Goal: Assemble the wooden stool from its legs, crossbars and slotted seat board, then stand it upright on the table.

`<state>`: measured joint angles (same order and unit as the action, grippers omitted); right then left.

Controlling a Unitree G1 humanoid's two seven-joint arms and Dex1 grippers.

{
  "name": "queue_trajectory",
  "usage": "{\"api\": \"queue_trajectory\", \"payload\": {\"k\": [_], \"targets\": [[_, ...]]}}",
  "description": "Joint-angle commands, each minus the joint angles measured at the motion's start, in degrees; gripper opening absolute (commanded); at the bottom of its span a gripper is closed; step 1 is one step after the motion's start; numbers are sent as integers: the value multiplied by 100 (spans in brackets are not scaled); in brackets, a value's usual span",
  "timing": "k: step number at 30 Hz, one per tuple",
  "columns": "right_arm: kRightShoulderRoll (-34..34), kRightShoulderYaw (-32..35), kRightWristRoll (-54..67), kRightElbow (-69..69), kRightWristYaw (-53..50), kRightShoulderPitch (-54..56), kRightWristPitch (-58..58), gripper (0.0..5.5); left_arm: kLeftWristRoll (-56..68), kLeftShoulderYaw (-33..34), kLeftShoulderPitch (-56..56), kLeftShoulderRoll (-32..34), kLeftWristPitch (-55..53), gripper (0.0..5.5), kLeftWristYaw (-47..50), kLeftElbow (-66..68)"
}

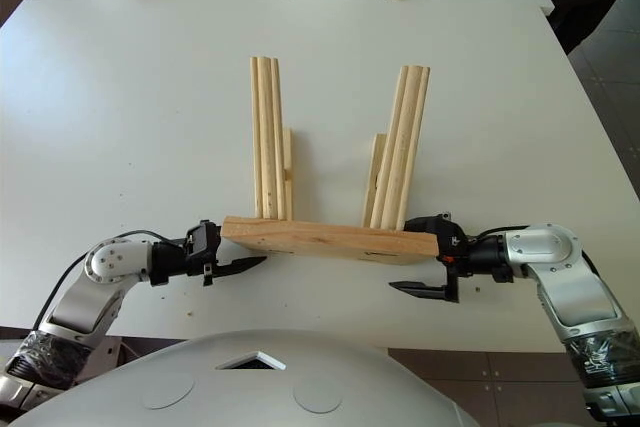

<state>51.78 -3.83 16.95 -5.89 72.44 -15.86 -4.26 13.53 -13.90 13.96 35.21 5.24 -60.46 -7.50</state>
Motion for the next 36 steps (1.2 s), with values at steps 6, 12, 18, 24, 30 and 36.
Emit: {"api": "queue_trajectory", "payload": {"k": [6, 12, 18, 24, 30, 36], "targets": [[-24, 64, 116, 46, -59, 167, -225, 401, -14, -69, -57, 13, 43, 161, -173, 184], [-91, 112, 317, -169, -68, 208, -438, 303, -10, -81, 27, 1, 26, 150, -169, 131], [-214, 210, 752, -694, -197, 310, -1069, 215, 54, -42, 3, 40, -34, 149, -224, 153], [-170, 313, 817, -924, -160, 212, -1266, 196, 192, 104, -146, 164, -167, 149, -338, 150], [-183, 371, 826, -1177, -168, -124, -1288, 188, 637, 433, -464, 311, -698, 149, -412, -184], [-183, 567, 1071, -1667, -310, -388, -1624, 176, 1194, 833, -344, 643, -1403, 149, -579, -1035]]}}
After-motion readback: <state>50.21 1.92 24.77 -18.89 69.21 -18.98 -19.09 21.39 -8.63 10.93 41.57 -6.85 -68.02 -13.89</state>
